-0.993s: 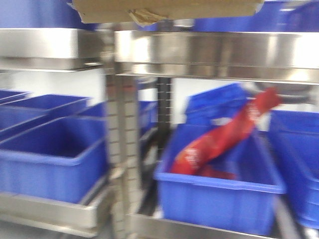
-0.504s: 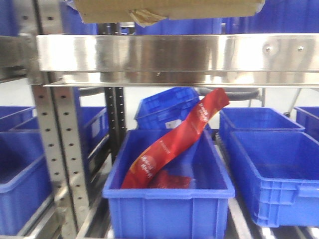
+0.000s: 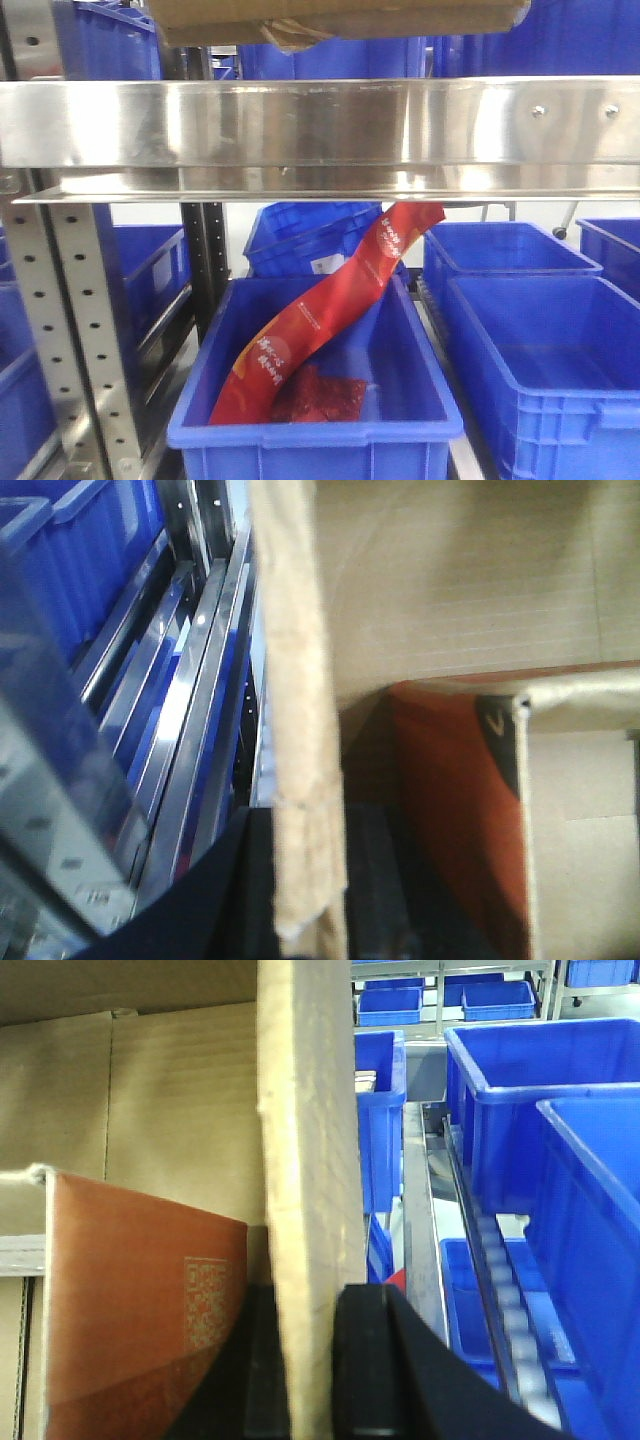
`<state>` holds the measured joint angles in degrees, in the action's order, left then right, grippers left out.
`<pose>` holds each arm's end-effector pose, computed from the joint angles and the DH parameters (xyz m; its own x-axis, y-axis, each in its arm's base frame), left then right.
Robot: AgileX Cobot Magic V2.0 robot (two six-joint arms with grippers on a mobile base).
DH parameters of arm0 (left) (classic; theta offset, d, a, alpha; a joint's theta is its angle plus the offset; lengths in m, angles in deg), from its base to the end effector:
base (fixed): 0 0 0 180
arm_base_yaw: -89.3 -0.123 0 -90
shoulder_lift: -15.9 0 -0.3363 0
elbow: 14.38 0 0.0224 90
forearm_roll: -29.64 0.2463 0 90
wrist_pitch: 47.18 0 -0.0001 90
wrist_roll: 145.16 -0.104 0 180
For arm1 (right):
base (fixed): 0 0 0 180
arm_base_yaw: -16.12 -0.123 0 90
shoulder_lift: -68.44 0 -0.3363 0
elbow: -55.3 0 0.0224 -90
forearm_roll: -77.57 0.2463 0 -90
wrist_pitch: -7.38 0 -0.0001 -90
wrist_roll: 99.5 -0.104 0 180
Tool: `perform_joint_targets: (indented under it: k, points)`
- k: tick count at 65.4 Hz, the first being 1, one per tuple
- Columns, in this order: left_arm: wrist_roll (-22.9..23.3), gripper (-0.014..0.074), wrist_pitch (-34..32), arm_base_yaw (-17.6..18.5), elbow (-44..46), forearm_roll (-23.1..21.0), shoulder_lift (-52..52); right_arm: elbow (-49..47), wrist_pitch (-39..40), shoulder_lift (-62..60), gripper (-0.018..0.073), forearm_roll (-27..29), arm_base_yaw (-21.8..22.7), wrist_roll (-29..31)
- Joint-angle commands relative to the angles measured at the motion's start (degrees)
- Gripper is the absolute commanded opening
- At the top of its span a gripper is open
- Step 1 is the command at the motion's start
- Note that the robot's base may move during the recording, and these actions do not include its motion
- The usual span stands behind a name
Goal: Stack two boxes on right shelf middle
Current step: 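Align the held boxes above the middle shelf level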
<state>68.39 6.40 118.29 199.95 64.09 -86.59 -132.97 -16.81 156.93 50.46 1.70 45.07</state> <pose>0.3518 -0.1408 0.5226 -0.3952 0.0180 -0.9184 -0.0034 0.9998 0.0210 0.3244 0.0633 0.5017 -0.2105 0.1289 -0.9690 -0.0303 0.9899 0.1383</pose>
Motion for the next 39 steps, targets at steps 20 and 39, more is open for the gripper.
perform_joint_targets:
  k: [20, 39]
  points:
    - [0.12, -0.0111, -2.6, 0.31, 0.54, -0.41, 0.62, -0.73, 6.65, -1.01, -0.0142, 0.19, -0.4, -0.39]
    - [0.12, -0.0111, -2.6, 0.31, 0.54, -0.41, 0.62, -0.73, 6.65, -1.01, -0.0142, 0.19, -0.4, -0.39]
